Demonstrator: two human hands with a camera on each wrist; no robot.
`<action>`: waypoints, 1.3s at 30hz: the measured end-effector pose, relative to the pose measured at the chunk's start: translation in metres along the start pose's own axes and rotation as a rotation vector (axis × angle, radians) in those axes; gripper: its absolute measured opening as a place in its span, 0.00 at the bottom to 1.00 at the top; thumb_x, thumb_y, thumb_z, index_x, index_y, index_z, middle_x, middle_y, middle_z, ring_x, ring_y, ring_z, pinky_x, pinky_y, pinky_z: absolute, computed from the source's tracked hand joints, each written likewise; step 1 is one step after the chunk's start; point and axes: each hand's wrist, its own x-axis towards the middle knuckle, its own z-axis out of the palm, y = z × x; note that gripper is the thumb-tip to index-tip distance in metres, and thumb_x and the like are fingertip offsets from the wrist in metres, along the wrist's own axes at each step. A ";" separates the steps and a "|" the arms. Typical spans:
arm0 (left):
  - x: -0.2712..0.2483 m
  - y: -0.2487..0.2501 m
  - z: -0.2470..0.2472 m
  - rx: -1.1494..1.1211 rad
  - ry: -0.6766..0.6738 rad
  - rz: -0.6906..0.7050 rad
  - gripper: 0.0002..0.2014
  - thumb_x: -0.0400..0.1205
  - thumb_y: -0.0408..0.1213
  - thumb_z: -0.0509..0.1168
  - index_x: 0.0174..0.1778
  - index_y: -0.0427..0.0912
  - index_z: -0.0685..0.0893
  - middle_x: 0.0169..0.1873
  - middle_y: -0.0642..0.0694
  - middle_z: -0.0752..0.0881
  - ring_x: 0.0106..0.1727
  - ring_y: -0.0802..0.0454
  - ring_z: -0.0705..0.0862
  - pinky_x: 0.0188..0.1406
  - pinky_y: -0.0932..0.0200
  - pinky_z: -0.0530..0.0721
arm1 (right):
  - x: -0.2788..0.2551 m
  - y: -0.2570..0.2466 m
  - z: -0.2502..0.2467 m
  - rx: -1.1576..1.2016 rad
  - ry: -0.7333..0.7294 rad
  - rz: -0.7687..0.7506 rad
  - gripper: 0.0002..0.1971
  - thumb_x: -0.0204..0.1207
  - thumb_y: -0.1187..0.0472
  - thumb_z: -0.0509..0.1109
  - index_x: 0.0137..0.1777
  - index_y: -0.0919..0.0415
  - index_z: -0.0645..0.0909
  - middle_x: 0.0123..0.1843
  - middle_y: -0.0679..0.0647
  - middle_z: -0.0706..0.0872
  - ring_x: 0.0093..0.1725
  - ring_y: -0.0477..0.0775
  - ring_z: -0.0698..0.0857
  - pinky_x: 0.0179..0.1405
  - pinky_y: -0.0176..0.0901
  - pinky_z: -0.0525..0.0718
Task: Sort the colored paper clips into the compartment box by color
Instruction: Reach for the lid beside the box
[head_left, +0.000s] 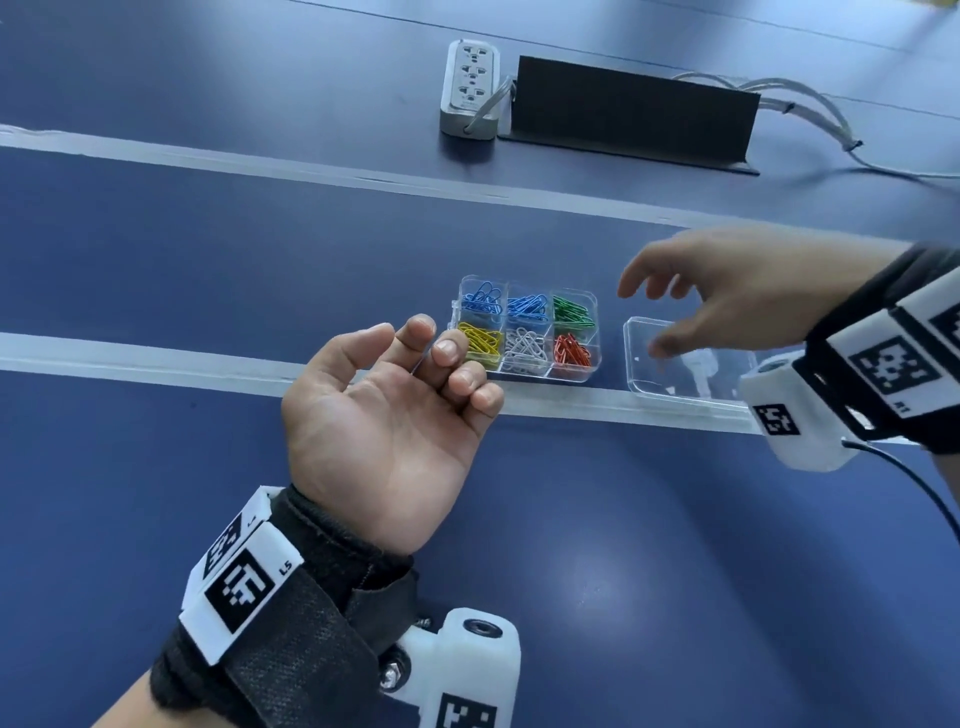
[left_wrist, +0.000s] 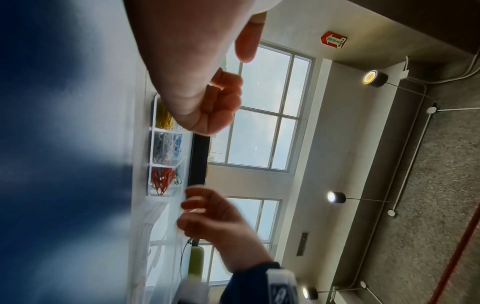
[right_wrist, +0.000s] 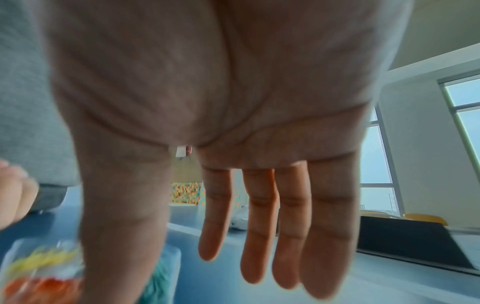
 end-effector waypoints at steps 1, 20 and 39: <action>0.000 0.000 0.001 0.023 -0.006 0.001 0.07 0.71 0.41 0.56 0.34 0.42 0.75 0.30 0.47 0.72 0.28 0.49 0.69 0.29 0.59 0.74 | -0.003 0.007 0.005 -0.009 -0.038 0.029 0.30 0.63 0.47 0.77 0.65 0.40 0.72 0.58 0.45 0.77 0.58 0.51 0.78 0.59 0.48 0.76; 0.068 0.065 0.047 2.503 -0.113 -0.253 0.53 0.61 0.53 0.80 0.76 0.57 0.52 0.68 0.47 0.66 0.57 0.47 0.76 0.63 0.50 0.76 | -0.025 0.040 0.014 -0.042 -0.025 0.095 0.35 0.58 0.43 0.78 0.66 0.47 0.71 0.59 0.48 0.73 0.60 0.54 0.77 0.62 0.53 0.76; 0.076 0.047 0.047 2.569 -0.121 -0.226 0.39 0.62 0.54 0.78 0.65 0.54 0.67 0.57 0.52 0.72 0.56 0.48 0.78 0.63 0.48 0.77 | 0.016 -0.051 0.002 -0.127 0.024 -0.172 0.38 0.61 0.40 0.77 0.70 0.51 0.69 0.65 0.51 0.73 0.58 0.54 0.77 0.58 0.51 0.80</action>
